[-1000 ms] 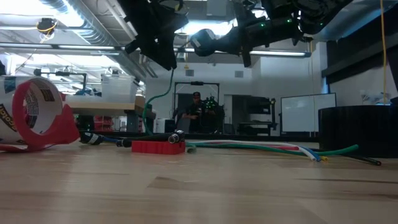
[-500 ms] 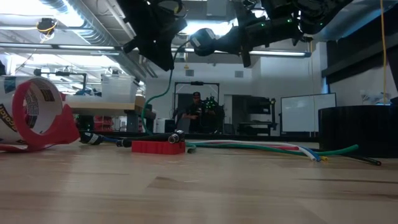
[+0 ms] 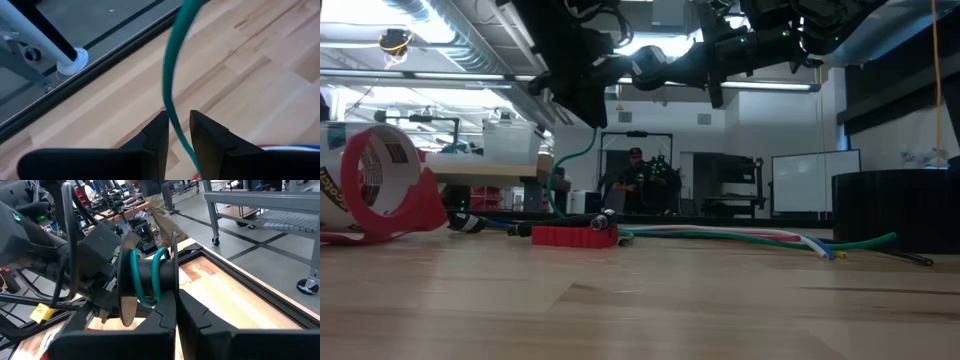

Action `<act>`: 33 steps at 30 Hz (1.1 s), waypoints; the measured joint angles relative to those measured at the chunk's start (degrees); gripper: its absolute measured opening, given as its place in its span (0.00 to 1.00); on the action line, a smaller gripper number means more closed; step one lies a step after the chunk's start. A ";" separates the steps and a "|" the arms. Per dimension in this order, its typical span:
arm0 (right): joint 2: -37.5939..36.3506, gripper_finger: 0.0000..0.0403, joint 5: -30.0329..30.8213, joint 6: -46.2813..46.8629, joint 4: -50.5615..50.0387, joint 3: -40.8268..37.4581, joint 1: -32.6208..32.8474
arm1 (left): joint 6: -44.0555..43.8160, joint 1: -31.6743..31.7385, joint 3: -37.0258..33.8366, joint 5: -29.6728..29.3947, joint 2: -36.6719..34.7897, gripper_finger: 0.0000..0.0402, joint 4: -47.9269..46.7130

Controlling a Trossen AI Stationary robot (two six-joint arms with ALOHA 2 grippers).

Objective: Coil cords
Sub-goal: Coil the green wire onto the black spool

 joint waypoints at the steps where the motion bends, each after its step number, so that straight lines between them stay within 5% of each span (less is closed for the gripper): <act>1: 0.00 0.00 -0.02 0.00 -0.06 0.00 0.00 | -0.16 0.00 0.00 -0.26 0.04 0.17 -0.04; 8: 0.00 0.00 0.75 0.00 0.06 0.00 0.00 | -1.47 -0.74 0.00 -0.58 0.04 0.02 0.29; 14: 0.00 0.00 3.52 0.02 1.52 0.00 0.00 | -4.67 -2.81 0.00 -0.56 0.04 0.01 1.84; 33: -0.02 0.00 3.56 3.07 3.72 0.00 0.07 | -0.23 -5.42 0.00 6.42 6.27 0.00 28.43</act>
